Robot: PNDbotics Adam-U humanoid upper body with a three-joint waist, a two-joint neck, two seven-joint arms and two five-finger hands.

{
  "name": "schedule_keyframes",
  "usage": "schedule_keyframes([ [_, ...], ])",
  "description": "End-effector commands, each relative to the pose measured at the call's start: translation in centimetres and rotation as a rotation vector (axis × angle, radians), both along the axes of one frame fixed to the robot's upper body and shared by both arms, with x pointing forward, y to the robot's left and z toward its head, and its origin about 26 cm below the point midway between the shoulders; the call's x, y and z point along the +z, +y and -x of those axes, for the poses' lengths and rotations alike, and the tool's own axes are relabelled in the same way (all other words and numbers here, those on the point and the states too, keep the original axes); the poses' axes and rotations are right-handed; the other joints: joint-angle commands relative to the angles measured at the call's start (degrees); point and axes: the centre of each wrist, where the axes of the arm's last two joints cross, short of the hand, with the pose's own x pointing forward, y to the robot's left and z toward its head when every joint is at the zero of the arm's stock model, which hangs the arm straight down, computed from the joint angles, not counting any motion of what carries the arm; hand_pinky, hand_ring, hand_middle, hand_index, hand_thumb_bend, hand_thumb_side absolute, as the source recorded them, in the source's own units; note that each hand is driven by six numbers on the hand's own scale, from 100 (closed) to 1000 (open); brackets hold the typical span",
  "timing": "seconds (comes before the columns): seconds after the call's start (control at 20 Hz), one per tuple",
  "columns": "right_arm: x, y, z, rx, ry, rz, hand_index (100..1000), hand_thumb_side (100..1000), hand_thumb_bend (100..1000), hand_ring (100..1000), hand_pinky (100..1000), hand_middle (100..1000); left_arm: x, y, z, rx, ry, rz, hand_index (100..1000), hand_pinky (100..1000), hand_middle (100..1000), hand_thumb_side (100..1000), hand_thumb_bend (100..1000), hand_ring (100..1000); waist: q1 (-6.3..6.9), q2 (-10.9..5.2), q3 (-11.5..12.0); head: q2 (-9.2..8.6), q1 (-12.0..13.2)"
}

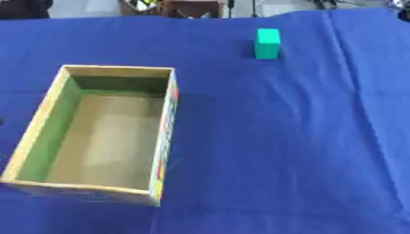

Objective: Pick up objects on the table and place them in the box.

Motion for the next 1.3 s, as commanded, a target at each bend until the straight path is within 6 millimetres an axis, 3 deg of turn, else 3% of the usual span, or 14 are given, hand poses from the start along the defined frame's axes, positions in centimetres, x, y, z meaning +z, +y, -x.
schedule_keyframes([
  [0.05, 1.0, -1.2, -1.6, -0.032, 0.021, 0.071, 888, 1000, 217, 874, 835, 842, 0.6, 0.1, 0.2, -0.009, -0.019, -0.031, 490, 100, 483, 897, 100, 355, -0.22, -0.85, 0.3, -1.86, -0.6],
  [0.35, 1.2, -1.0, -5.4, -0.049, 0.074, 0.112, 900, 1000, 352, 880, 845, 836, 0.6, 0.1, 0.2, -0.01, -0.017, -0.034, 489, 100, 484, 899, 100, 355, -0.61, -0.2, 1.2, -3.24, -1.2],
  [0.5, 0.9, -0.7, -7.2, -0.066, 0.123, 0.136, 914, 1000, 483, 890, 855, 847, 0.6, 0.0, 0.2, -0.012, -0.017, -0.035, 489, 100, 484, 899, 100, 355, -0.74, 0.11, 1.7, -3.46, -1.6],
  [0.9, -1.0, 0.2, -10.7, -0.094, 0.291, 0.2, 947, 1000, 608, 925, 887, 872, 0.7, -0.2, 0.2, -0.023, -0.02, -0.037, 488, 100, 484, 900, 100, 355, -0.88, 0.8, 3.1, -3.99, -3.1],
  [1.3, -1.6, 1.2, -11.8, -0.094, 0.391, 0.222, 971, 938, 649, 932, 890, 880, 0.8, -0.4, 0.1, -0.035, -0.022, -0.04, 488, 100, 485, 903, 100, 356, -1.03, 1.48, 3.8, -4.78, -3.9],
])
